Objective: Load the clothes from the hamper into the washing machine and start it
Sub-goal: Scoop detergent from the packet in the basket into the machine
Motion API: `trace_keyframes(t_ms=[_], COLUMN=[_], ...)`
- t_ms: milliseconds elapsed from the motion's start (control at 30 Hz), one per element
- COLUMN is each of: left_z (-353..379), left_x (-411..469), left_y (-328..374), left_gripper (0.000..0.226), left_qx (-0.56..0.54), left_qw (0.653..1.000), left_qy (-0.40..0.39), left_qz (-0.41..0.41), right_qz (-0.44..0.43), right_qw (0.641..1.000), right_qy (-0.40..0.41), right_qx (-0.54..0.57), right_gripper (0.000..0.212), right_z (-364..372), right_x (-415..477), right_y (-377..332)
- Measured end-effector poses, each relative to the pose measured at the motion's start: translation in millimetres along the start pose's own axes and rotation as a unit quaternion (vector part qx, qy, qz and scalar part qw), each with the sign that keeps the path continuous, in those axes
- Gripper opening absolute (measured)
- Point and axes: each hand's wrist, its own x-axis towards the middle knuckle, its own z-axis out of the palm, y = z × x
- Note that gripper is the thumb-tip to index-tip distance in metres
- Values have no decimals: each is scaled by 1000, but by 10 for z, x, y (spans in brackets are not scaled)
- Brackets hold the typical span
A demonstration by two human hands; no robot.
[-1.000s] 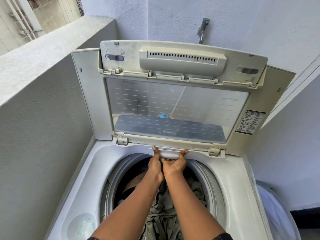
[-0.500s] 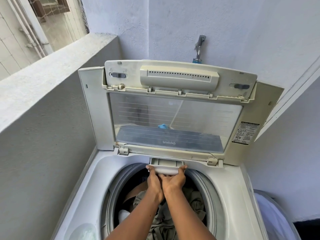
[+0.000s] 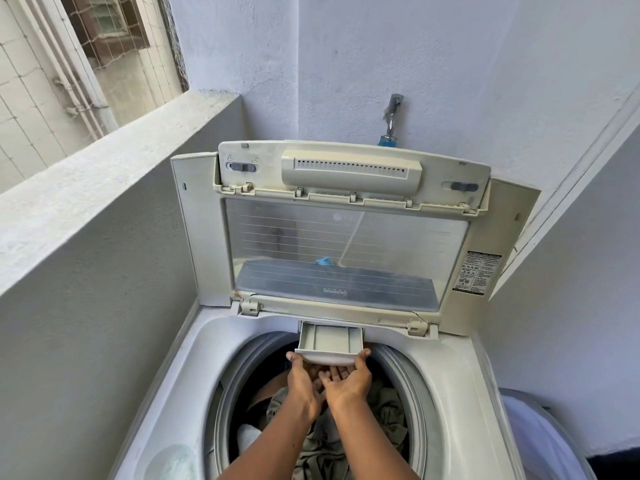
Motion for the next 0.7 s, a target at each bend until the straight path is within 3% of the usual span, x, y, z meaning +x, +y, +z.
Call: trace_keyframes(t_ms=[200, 400, 467, 533, 700], left_z=[-61, -117, -125, -153, -293], left_x=[-178, -371, -517, -638, -1008], left_y=[33, 89, 151, 232, 400], left_gripper=[69, 67, 65, 63, 61], left_qx=[40, 88, 93, 86, 74], left_qw=[999, 995, 994, 993, 984], left_qy=[-7, 0, 9, 20, 65], left_qz=[5, 40, 56, 75, 151], right_qz=[-12, -79, -138, -207, -363], right_qw=[990, 943, 880, 792, 526], right_qy=[28, 25, 18, -2, -135], right_qx=[-139, -321, -454, -574, -757], right_gripper=[69, 38, 50, 54, 47], right_z=[-76, -121, -154, -149, -79], right_x=[-227, -469, -480, -560, -900], right_y=[62, 151, 203, 233, 220])
